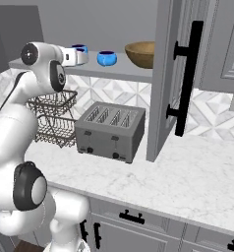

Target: Gather all objects into one cabinet and sort the glasses and bowls to opposite sides.

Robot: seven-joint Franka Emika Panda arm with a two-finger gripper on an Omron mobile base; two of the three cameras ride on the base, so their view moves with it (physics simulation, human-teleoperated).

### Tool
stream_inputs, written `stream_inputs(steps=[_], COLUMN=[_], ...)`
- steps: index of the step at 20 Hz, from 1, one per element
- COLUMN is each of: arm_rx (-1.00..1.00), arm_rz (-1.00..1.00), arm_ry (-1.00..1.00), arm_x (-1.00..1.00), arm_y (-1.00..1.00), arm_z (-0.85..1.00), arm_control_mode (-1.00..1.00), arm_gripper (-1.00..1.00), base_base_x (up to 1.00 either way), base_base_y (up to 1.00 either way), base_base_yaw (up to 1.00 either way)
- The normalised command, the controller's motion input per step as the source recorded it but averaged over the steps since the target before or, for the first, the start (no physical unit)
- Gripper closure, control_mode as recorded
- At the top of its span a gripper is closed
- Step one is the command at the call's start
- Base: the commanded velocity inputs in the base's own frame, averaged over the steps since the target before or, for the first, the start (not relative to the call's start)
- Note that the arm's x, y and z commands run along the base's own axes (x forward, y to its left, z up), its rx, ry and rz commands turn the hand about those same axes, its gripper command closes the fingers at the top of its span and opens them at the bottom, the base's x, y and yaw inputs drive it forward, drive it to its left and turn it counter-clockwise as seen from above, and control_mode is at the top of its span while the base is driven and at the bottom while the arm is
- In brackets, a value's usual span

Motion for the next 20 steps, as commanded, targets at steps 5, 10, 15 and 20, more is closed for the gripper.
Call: stream_inputs(steps=[5,10,15,20], arm_rx=[0.0,0.0,0.0,0.0], arm_rz=[0.0,0.0,0.0,0.0], arm_ry=[0.0,0.0,0.01,0.01], arm_x=[0.4,0.39,0.06,0.0], arm_y=[0.0,0.0,0.01,0.04], arm_z=[0.0,0.0,-0.12,-0.15], arm_control_mode=[-1.0,-1.0,-1.0,-1.0], arm_gripper=[1.0,1.0,1.0,1.0], base_base_x=[0.0,0.0,0.0,0.0], base_base_y=[0.0,0.0,0.0,0.0], base_base_yaw=[0.0,0.0,0.0,0.0])
